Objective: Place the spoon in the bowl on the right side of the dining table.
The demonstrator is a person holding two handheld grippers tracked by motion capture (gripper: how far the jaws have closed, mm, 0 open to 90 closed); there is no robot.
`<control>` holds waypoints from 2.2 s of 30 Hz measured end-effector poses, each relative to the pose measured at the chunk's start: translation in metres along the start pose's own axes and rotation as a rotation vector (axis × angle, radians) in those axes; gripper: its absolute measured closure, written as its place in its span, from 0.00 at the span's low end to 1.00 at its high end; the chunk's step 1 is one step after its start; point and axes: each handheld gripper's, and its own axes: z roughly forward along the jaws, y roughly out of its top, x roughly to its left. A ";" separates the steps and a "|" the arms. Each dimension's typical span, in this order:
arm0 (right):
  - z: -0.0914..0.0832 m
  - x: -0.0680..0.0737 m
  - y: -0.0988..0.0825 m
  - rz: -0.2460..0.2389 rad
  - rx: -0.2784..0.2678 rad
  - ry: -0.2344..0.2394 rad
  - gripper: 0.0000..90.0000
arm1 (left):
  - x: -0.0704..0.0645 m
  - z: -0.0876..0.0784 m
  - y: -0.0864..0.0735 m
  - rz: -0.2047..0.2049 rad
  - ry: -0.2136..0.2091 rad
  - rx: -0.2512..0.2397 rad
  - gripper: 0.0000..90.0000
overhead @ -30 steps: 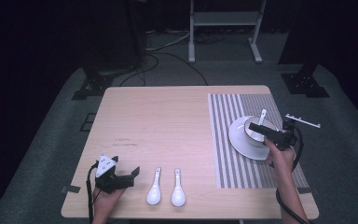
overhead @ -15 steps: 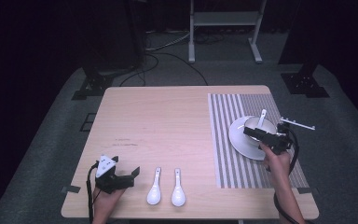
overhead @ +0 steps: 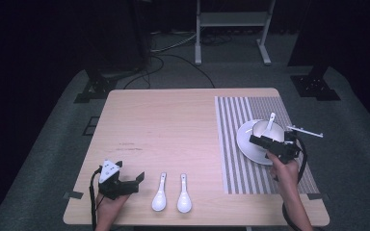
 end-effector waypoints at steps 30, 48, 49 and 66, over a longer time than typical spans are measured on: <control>0.008 0.030 -0.033 -0.061 0.068 0.092 0.22 | 0.000 0.000 0.000 0.001 0.000 0.000 0.00; 0.013 0.047 -0.052 -0.092 0.116 0.144 0.22 | -0.001 0.000 0.000 0.000 0.001 0.001 0.00; 0.013 0.047 -0.053 -0.094 0.119 0.146 0.22 | -0.001 0.000 0.000 0.000 0.001 0.001 0.00; 0.012 0.052 -0.071 -0.102 0.155 0.166 0.22 | -0.001 0.000 0.000 0.000 0.002 0.002 0.00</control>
